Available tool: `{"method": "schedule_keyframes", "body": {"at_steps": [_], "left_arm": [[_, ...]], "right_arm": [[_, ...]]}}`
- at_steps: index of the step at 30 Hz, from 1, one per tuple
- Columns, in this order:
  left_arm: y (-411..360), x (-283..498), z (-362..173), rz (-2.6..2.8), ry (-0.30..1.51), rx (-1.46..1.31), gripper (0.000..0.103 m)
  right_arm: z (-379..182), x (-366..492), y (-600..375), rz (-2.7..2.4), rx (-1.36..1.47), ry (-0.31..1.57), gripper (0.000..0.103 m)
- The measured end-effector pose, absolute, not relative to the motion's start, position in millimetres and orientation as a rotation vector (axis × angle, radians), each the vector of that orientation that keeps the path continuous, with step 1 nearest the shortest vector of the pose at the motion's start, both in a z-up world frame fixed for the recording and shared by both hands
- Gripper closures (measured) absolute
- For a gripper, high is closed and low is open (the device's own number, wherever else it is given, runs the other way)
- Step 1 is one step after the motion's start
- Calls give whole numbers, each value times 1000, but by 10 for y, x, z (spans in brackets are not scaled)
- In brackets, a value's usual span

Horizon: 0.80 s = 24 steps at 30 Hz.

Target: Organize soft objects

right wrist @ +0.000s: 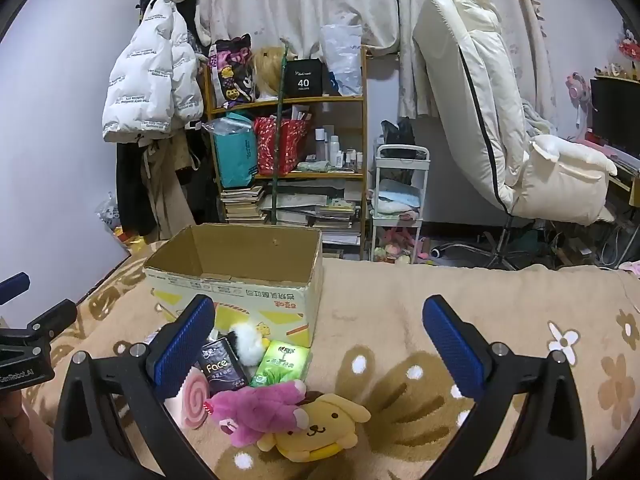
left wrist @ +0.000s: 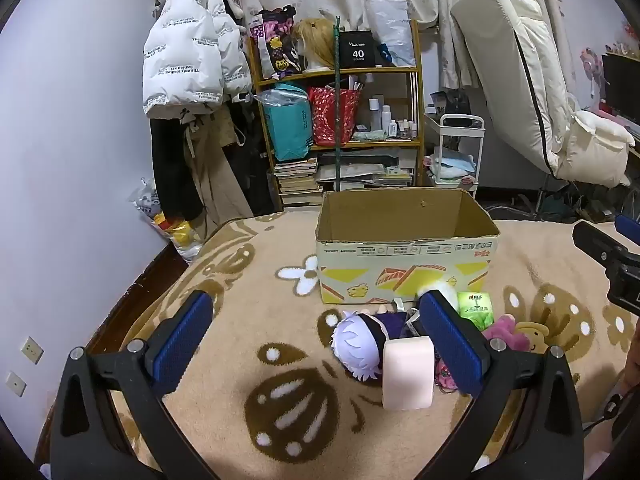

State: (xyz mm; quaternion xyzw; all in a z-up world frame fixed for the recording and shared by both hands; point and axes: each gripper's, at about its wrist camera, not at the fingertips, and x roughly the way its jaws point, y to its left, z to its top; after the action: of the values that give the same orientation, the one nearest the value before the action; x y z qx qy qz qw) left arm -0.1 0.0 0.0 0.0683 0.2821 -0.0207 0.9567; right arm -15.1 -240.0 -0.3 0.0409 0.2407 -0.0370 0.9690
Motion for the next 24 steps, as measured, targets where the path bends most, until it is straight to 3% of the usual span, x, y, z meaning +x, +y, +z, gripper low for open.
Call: {"method": "schedule_keyframes", "body": {"at_steps": [24], "left_arm": [[135, -1, 48, -7, 546, 137, 1]], "right_arm": [[18, -172, -2440, -98, 84, 464, 0]]}}
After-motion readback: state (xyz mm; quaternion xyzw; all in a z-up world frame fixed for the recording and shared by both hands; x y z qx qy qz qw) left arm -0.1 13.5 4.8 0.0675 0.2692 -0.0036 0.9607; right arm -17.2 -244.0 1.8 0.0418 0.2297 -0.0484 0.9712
